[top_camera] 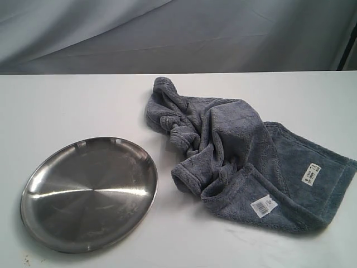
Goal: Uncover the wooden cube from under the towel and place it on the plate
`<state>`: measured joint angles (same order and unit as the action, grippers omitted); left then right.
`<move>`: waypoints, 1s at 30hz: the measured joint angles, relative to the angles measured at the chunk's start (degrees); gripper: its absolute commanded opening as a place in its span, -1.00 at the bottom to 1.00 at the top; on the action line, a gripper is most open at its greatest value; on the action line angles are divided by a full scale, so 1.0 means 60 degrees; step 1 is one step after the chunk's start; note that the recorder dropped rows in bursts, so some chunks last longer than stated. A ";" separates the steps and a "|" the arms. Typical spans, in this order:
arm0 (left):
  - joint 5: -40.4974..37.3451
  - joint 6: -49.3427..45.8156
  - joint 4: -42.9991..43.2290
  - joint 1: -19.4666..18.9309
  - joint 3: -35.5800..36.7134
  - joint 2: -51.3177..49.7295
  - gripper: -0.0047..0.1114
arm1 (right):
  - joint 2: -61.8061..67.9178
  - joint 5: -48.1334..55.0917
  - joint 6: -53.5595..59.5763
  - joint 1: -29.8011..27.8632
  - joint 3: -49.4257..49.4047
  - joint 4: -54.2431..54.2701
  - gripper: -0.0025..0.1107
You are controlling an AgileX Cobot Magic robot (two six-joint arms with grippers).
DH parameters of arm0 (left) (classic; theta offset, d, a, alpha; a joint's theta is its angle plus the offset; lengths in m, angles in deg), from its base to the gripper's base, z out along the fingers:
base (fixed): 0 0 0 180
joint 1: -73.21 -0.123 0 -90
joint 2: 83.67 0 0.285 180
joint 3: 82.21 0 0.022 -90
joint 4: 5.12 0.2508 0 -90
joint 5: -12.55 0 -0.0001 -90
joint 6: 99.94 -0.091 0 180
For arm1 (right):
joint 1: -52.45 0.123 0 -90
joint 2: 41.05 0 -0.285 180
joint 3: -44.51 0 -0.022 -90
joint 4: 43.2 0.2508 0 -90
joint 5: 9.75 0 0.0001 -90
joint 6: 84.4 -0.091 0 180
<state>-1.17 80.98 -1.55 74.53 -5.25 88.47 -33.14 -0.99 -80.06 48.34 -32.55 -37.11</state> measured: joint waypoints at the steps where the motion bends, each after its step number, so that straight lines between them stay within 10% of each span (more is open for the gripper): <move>1: 0.0000 0.0000 0.0000 0.0000 0.0000 0.0000 -0.92 | 0.0000 -0.0707 0.0000 0.0000 0.0000 0.0275 -0.85; 13: 0.0000 0.0000 0.0000 0.0000 0.0000 0.0000 -0.92 | -0.0017 -1.0083 -0.2446 0.0000 0.0000 0.3850 -0.85; 30: 0.0000 0.0000 0.0000 0.0000 0.0000 0.0000 -0.92 | 0.2877 -0.6123 -0.2929 0.0000 0.3453 0.3443 -0.93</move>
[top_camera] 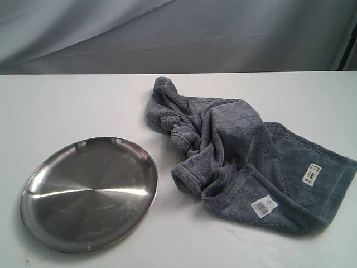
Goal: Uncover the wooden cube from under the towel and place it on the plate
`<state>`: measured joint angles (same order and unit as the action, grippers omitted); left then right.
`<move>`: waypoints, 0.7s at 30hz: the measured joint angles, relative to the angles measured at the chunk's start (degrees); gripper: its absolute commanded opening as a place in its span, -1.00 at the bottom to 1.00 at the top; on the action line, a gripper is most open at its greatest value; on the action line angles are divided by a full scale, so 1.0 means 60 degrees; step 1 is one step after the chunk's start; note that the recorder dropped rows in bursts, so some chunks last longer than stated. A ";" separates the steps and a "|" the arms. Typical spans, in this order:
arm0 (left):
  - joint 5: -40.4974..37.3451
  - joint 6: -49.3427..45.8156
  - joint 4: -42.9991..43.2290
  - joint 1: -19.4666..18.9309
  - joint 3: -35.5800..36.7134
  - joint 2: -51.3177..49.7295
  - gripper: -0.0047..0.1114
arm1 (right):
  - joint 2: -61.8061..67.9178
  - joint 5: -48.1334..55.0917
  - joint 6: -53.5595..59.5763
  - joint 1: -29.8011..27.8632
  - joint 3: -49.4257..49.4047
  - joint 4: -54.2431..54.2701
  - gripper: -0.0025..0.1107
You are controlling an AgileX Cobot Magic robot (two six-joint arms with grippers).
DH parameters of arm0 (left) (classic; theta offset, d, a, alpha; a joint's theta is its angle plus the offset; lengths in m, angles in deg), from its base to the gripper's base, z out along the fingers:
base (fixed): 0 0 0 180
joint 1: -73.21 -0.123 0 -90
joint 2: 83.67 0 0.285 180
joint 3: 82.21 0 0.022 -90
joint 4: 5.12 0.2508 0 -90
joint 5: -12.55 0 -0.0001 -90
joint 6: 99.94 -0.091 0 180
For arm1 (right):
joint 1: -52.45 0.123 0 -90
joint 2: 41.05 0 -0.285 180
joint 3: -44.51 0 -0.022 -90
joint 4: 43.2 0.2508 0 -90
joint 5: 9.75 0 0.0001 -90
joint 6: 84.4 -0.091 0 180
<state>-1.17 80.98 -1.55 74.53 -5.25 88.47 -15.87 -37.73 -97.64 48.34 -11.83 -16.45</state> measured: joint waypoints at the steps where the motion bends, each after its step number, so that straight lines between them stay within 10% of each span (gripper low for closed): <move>1: 0.0000 0.0000 0.0000 0.0000 0.0000 0.0000 -0.92 | 0.0457 0.0122 0.0020 0.0000 0.0468 -0.0265 -0.94; 21: 0.0000 0.0000 0.0000 0.0000 0.0000 0.0000 -0.92 | 1.0085 1.2571 0.2330 0.0000 0.8816 -0.3708 -0.96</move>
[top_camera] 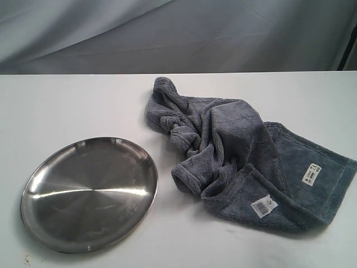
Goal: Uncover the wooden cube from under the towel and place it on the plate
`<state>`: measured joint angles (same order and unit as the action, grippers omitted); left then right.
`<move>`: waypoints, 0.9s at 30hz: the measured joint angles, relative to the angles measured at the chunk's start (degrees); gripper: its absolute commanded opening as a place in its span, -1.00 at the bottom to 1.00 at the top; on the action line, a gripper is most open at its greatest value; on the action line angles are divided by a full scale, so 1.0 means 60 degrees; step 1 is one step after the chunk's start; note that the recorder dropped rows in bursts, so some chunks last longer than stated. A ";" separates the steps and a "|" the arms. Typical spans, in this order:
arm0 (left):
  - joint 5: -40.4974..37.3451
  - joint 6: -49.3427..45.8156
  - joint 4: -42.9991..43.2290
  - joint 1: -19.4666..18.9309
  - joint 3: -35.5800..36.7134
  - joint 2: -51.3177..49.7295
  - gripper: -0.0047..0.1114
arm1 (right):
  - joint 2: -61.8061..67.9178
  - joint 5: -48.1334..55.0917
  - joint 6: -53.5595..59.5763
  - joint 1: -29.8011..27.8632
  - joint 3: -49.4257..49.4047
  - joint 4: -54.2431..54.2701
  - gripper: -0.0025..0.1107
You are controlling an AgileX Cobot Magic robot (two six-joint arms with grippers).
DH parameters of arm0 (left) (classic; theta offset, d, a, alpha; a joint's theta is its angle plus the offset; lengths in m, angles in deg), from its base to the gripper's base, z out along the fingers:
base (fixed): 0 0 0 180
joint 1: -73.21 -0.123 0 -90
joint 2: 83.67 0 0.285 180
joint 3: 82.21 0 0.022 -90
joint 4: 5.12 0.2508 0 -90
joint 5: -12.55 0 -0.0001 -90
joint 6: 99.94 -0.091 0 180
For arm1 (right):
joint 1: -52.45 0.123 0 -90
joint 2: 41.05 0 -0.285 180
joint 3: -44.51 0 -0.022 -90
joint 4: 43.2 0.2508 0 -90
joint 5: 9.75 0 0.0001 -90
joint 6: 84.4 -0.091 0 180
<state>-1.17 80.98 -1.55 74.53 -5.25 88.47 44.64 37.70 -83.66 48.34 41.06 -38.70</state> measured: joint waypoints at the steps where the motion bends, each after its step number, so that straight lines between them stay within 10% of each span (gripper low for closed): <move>1: 0.0000 0.0000 0.0000 0.0000 0.0000 0.0000 -0.92 | 0.0283 0.0535 0.0084 0.0000 0.0212 0.0021 -0.96; 27: 0.0015 0.0000 0.0000 0.0000 0.0000 0.0000 -0.92 | 0.3490 0.3699 0.0411 0.3788 0.1066 0.0204 -0.96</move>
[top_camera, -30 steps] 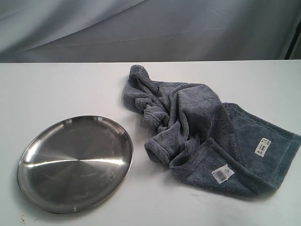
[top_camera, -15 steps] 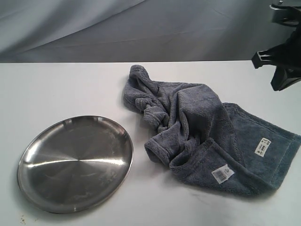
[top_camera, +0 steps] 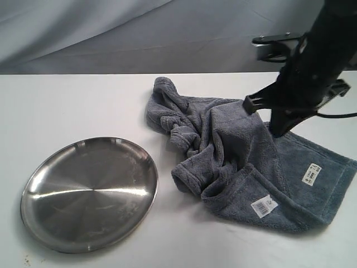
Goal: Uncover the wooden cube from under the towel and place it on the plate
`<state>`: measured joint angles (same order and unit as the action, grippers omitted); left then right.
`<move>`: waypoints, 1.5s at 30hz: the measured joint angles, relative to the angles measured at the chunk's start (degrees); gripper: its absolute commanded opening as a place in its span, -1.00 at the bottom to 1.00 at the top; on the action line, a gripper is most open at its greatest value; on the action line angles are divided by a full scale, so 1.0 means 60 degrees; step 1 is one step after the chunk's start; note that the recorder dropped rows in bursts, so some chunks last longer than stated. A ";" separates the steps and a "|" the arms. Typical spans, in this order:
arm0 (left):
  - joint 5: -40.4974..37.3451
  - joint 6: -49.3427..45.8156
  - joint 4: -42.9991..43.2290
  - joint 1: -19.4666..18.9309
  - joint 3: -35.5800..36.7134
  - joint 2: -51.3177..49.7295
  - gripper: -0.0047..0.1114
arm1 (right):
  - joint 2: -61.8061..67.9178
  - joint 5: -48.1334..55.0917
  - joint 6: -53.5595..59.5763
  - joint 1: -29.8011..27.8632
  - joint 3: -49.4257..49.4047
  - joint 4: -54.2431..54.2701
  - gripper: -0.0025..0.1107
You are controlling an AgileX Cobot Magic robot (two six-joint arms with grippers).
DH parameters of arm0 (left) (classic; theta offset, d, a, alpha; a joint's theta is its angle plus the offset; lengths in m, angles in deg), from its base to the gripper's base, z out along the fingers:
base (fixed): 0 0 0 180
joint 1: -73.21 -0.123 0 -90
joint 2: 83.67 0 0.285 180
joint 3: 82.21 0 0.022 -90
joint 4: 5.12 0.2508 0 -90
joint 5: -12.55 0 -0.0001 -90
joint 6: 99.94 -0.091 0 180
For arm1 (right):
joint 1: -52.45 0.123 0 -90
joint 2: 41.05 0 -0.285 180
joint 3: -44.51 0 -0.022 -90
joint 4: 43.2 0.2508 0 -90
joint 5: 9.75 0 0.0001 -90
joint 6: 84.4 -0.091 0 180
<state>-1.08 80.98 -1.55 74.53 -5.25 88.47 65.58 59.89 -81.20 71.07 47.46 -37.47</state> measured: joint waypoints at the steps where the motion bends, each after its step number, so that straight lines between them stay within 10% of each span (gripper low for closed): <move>1: 0.0000 0.0000 0.0000 0.0000 0.0000 0.0000 -0.92 | 0.0175 0.0000 0.0016 0.0138 0.0037 0.0156 -0.96; 22: 0.0000 0.0000 0.0000 0.0000 0.0000 0.0000 -0.92 | 0.4304 0.0035 -0.0535 0.1260 0.6292 -0.0026 -0.96; 45: 0.0000 0.0000 0.0000 0.0000 0.0000 0.0000 -0.92 | 0.3675 0.0035 -0.0393 -0.1034 0.5390 -0.0566 -0.96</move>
<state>-1.08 80.98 -1.55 74.53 -5.25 88.47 87.63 60.10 -83.55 64.86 79.80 -40.87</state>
